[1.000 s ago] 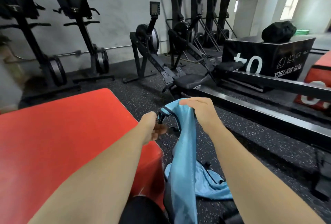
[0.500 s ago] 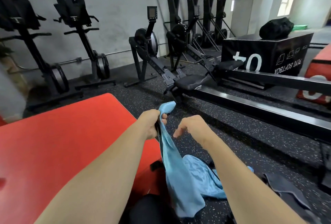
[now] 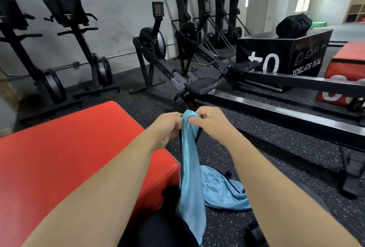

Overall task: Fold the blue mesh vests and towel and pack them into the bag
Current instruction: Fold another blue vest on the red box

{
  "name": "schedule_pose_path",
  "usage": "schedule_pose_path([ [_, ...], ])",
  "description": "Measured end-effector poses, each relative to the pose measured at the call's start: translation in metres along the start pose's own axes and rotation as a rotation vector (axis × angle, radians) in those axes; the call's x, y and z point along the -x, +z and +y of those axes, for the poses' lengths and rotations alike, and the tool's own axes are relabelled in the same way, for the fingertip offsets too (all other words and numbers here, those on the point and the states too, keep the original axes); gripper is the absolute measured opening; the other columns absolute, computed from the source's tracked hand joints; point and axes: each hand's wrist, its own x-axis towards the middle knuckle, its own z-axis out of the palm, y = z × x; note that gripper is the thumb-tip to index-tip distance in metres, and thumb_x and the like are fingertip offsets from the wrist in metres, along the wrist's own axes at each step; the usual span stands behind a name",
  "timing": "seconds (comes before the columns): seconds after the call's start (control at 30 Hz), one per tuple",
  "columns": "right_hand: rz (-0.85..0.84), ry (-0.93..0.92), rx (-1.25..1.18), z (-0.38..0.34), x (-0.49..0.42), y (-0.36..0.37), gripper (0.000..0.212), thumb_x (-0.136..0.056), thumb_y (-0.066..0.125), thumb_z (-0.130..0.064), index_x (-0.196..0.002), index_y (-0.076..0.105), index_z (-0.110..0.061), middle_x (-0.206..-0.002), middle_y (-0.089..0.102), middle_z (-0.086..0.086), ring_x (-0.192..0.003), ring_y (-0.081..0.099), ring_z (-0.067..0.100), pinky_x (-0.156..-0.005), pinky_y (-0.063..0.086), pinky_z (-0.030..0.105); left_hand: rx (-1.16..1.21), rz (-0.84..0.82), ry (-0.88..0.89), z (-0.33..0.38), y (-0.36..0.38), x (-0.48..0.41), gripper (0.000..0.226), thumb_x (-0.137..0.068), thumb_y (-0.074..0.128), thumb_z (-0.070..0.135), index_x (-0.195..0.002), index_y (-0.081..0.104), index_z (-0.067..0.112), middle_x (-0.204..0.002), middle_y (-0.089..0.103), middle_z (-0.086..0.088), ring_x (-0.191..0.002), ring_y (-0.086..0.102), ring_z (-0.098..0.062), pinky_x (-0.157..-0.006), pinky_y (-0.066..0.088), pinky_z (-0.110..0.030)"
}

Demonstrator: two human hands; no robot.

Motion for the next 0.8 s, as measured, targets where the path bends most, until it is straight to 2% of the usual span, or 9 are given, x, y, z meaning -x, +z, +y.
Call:
schedule_pose_path([
  [0.13, -0.007, -0.030, 0.036, -0.005, -0.004, 0.000, 0.022, -0.080, 0.074, -0.011, -0.066, 0.058, -0.011, -0.056, 0.044, -0.005, -0.047, 0.031, 0.002, -0.044, 0.025, 0.014, -0.104, -0.172, 0.031, 0.014, 0.001, 0.006, 0.030, -0.075, 0.054, -0.005, -0.100, 0.065, 0.008, -0.079, 0.061, -0.004, -0.070, 0.058, -0.014, -0.063, 0.047, -0.022],
  [0.23, 0.013, -0.003, -0.040, -0.002, -0.005, -0.003, 0.019, -0.083, 0.073, -0.013, -0.071, 0.061, -0.006, -0.058, 0.046, -0.004, -0.043, 0.034, 0.000, -0.045, 0.028, 0.014, -0.270, -0.157, 0.105, 0.015, 0.000, 0.001, 0.028, -0.078, 0.063, 0.000, -0.106, 0.069, 0.004, -0.084, 0.060, -0.006, -0.075, 0.052, -0.016, -0.067, 0.041, -0.026],
  [0.33, 0.048, 0.032, -0.105, 0.003, -0.002, -0.006, 0.023, -0.084, 0.072, -0.018, -0.084, 0.065, 0.004, -0.068, 0.050, 0.001, -0.055, 0.039, 0.005, -0.047, 0.031, 0.014, -0.294, -0.115, 0.125, 0.012, 0.004, 0.001, 0.026, -0.084, 0.065, 0.010, -0.109, 0.070, 0.008, -0.082, 0.061, -0.002, -0.072, 0.051, -0.012, -0.063, 0.039, -0.023],
  [0.4, 0.046, 0.062, -0.163, 0.005, 0.000, -0.007, 0.016, -0.085, 0.070, -0.017, -0.088, 0.064, -0.002, -0.078, 0.056, 0.002, -0.069, 0.046, 0.009, -0.057, 0.037, 0.015, -0.243, -0.128, 0.108, 0.009, 0.007, 0.001, 0.027, -0.083, 0.061, 0.012, -0.108, 0.071, 0.015, -0.079, 0.064, 0.001, -0.071, 0.056, -0.012, -0.062, 0.040, -0.024],
  [0.47, 0.008, 0.141, -0.277, 0.006, 0.002, -0.008, 0.011, -0.081, 0.070, -0.014, -0.089, 0.062, -0.011, -0.085, 0.059, 0.003, -0.080, 0.052, 0.013, -0.072, 0.041, 0.022, -0.158, -0.141, 0.116, 0.008, 0.011, 0.003, 0.024, -0.089, 0.056, 0.002, -0.107, 0.069, 0.012, -0.084, 0.068, -0.002, -0.073, 0.061, -0.013, -0.064, 0.047, -0.022],
  [0.57, -0.110, 0.217, -0.348, 0.012, 0.006, -0.009, 0.020, -0.067, 0.063, -0.015, -0.086, 0.063, -0.012, -0.085, 0.062, 0.009, -0.079, 0.054, 0.020, -0.079, 0.042, 0.031, 0.024, -0.132, 0.134, 0.010, 0.013, 0.001, 0.015, -0.096, 0.055, 0.007, -0.105, 0.068, 0.008, -0.098, 0.069, -0.013, -0.086, 0.064, -0.023, -0.085, 0.051, -0.037],
  [0.63, -0.227, 0.222, -0.275, 0.016, 0.012, -0.007, 0.010, -0.074, 0.061, -0.005, -0.083, 0.064, -0.007, -0.084, 0.064, 0.014, -0.075, 0.057, 0.019, -0.076, 0.044, 0.024, 0.124, -0.110, 0.138, 0.014, 0.011, -0.001, 0.013, -0.098, 0.054, 0.011, -0.098, 0.067, 0.009, -0.093, 0.069, -0.013, -0.081, 0.065, -0.024, -0.080, 0.054, -0.038],
  [0.7, -0.292, 0.213, -0.191, 0.021, 0.017, -0.002, 0.011, -0.083, 0.059, -0.002, -0.083, 0.065, -0.010, -0.084, 0.065, 0.010, -0.076, 0.057, 0.014, -0.071, 0.040, 0.019, 0.174, -0.074, 0.136, 0.020, 0.009, -0.004, 0.012, -0.098, 0.055, 0.014, -0.097, 0.066, 0.011, -0.086, 0.070, -0.009, -0.074, 0.065, -0.020, -0.073, 0.055, -0.034],
  [0.8, -0.295, 0.215, -0.180, 0.027, 0.015, 0.006, 0.009, -0.078, 0.066, -0.010, -0.084, 0.064, -0.016, -0.089, 0.064, 0.003, -0.085, 0.055, 0.012, -0.079, 0.040, 0.024, 0.211, -0.065, 0.126, 0.029, 0.009, -0.003, 0.012, -0.098, 0.055, 0.015, -0.096, 0.066, 0.011, -0.076, 0.070, -0.004, -0.066, 0.064, -0.016, -0.063, 0.055, -0.027],
])
